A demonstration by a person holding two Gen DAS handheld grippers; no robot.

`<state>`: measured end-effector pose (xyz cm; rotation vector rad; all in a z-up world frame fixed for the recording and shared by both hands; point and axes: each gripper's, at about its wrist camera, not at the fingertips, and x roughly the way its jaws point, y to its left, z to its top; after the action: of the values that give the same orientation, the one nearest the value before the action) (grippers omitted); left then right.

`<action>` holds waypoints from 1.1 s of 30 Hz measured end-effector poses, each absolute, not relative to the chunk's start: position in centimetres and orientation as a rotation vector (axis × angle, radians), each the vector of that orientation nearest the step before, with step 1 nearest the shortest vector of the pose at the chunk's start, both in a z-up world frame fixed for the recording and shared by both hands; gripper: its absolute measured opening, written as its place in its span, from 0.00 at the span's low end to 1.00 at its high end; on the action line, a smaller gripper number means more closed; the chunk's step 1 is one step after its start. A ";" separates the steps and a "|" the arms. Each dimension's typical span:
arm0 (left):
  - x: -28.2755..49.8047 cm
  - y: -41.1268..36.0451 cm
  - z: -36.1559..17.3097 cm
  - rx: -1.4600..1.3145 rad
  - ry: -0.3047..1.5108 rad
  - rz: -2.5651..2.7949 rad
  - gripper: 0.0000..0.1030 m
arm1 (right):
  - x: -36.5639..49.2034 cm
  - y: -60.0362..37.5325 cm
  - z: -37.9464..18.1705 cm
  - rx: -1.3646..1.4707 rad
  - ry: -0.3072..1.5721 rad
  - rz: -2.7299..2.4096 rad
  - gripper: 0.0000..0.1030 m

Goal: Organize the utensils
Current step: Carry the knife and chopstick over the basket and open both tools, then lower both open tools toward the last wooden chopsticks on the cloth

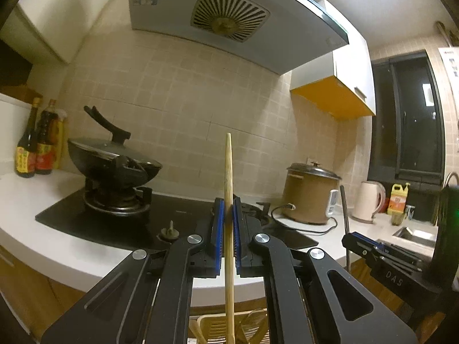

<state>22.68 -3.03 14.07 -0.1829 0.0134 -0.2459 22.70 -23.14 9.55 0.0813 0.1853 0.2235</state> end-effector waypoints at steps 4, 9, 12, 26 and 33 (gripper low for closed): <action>23.0 -3.2 12.8 -0.167 0.001 -0.222 0.04 | 23.1 -23.1 8.8 0.075 0.187 0.240 0.10; 23.5 -3.5 11.8 -0.149 0.025 -0.224 0.04 | 23.2 -23.2 7.7 0.077 0.186 0.245 0.10; 23.6 -3.2 11.4 -0.159 0.032 -0.223 0.04 | 23.7 -23.2 7.2 0.084 0.207 0.252 0.10; 22.6 -2.4 10.8 -0.128 0.085 -0.260 0.12 | 22.2 -22.9 6.3 0.095 0.228 0.256 0.10; 21.3 -0.6 11.7 -0.172 0.130 -0.305 0.19 | 20.5 -24.0 6.8 0.131 0.283 0.292 0.11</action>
<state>21.33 -0.64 11.72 -0.1724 0.1303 -0.3050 20.52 -24.01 6.81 0.1308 0.2834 0.2924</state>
